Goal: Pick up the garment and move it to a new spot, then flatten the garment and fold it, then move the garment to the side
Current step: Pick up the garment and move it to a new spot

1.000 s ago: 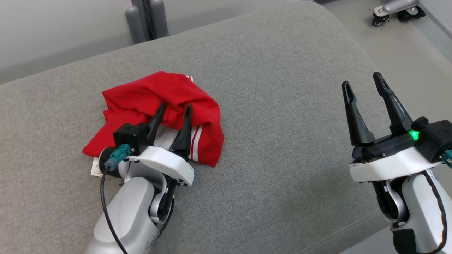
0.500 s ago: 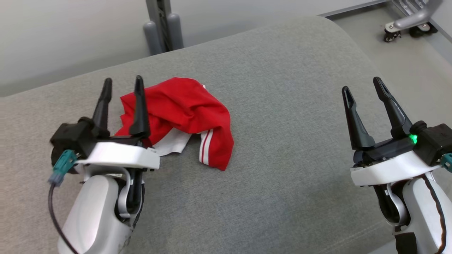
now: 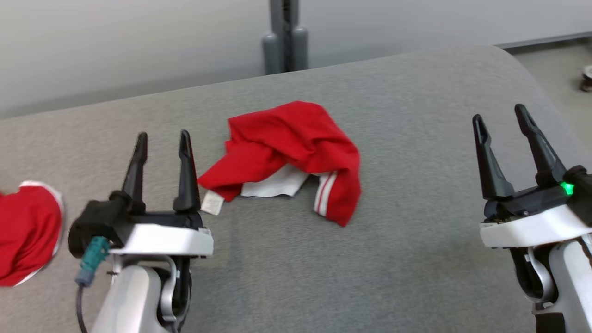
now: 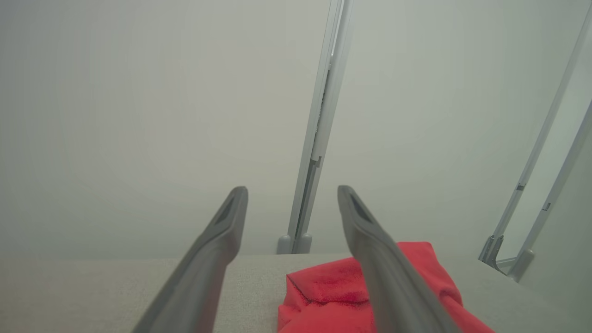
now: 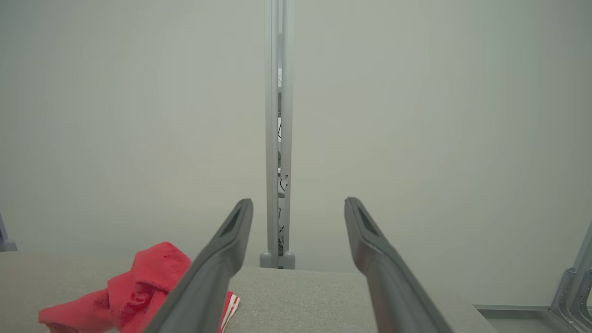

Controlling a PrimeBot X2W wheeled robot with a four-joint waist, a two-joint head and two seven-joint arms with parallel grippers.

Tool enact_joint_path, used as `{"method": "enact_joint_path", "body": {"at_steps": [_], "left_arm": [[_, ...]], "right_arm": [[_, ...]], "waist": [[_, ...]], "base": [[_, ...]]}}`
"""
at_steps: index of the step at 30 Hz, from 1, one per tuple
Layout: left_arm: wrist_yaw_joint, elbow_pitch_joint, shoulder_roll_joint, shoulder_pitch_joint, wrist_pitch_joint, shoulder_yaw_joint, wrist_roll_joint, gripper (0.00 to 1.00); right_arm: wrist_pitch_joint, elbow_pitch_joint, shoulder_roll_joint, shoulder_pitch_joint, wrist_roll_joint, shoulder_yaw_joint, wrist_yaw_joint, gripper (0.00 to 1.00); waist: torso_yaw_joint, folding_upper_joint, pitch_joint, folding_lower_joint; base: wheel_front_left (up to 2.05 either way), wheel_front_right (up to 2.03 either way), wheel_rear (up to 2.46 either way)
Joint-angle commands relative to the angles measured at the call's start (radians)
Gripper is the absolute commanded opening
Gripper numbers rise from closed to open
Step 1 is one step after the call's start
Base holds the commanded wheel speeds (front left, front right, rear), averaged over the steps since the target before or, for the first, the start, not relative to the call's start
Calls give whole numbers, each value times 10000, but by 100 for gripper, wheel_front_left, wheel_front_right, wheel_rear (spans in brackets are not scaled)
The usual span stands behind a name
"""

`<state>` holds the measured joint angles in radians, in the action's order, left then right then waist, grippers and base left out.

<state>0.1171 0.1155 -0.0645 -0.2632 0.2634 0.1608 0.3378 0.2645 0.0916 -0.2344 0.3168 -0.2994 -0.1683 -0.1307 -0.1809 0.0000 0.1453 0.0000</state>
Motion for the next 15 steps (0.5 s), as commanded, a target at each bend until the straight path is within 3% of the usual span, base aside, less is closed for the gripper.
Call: {"method": "enact_joint_path", "body": {"at_steps": [1, 8, 15], "left_arm": [[73, -32, -14, 236, 8, 66, -175, 100], [160, -284, 104, 1110, 12, 302, -250, 100], [430, -596, 106, 1597, 11, 717, -446, 100]], "right_arm": [[6, -114, -48, -177, 30, 160, -1, 100], [6, -317, -140, -778, 111, 496, -1, 100], [7, -361, -218, -979, 217, 492, -1, 100]], "waist": [[551, 0, -2, 0], [1640, 0, -114, 0], [2198, 0, 25, 0]], "base": [[0, 0, 0], [0, 0, 0], [0, 0, 0]]}}
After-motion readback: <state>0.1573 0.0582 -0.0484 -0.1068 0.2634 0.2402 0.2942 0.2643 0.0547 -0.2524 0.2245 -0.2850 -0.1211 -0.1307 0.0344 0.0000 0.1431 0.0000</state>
